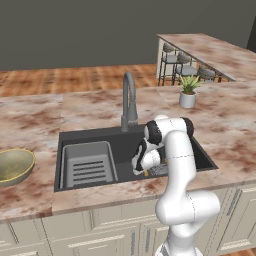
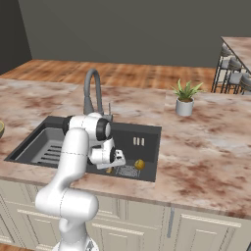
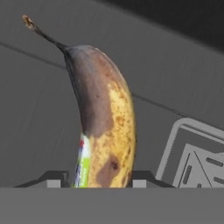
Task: Remove the squash and banana from the sink. Then move the bowl and cup from the counter to the sink for washing.
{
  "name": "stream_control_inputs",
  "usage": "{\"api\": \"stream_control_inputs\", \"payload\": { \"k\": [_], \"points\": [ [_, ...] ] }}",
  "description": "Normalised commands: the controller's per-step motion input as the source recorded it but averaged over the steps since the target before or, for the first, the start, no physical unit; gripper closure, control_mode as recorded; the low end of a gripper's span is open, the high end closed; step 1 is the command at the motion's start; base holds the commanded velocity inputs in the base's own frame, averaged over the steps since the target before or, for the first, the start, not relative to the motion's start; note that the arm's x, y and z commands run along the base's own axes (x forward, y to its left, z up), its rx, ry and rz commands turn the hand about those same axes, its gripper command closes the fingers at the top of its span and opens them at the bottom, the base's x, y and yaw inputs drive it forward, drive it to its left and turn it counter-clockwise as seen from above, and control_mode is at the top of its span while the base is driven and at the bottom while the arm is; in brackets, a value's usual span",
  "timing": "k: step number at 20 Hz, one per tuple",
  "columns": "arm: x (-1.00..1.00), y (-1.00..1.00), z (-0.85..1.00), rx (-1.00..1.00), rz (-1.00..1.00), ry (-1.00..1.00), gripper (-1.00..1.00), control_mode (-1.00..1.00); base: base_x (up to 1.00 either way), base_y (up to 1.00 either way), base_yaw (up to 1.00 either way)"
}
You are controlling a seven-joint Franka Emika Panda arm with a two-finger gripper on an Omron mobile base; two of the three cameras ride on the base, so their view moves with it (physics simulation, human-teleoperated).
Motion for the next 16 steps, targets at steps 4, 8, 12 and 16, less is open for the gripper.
{"api": "stream_control_inputs", "payload": {
  "k": [4,8,12,16],
  "points": [
    [0.01,-0.15,-0.08,0.00,0.00,0.02,1.00,-1.00,0.00,0.00,0.00],
    [0.04,-0.15,-0.04,0.00,0.00,0.01,1.00,-1.00,0.00,0.00,0.00],
    [0.06,-0.17,0.03,0.04,0.00,0.02,1.00,-1.00,0.00,0.00,0.00],
    [0.03,-0.17,0.08,0.07,0.00,0.01,1.00,-1.00,0.00,0.00,0.00]
  ]
}}
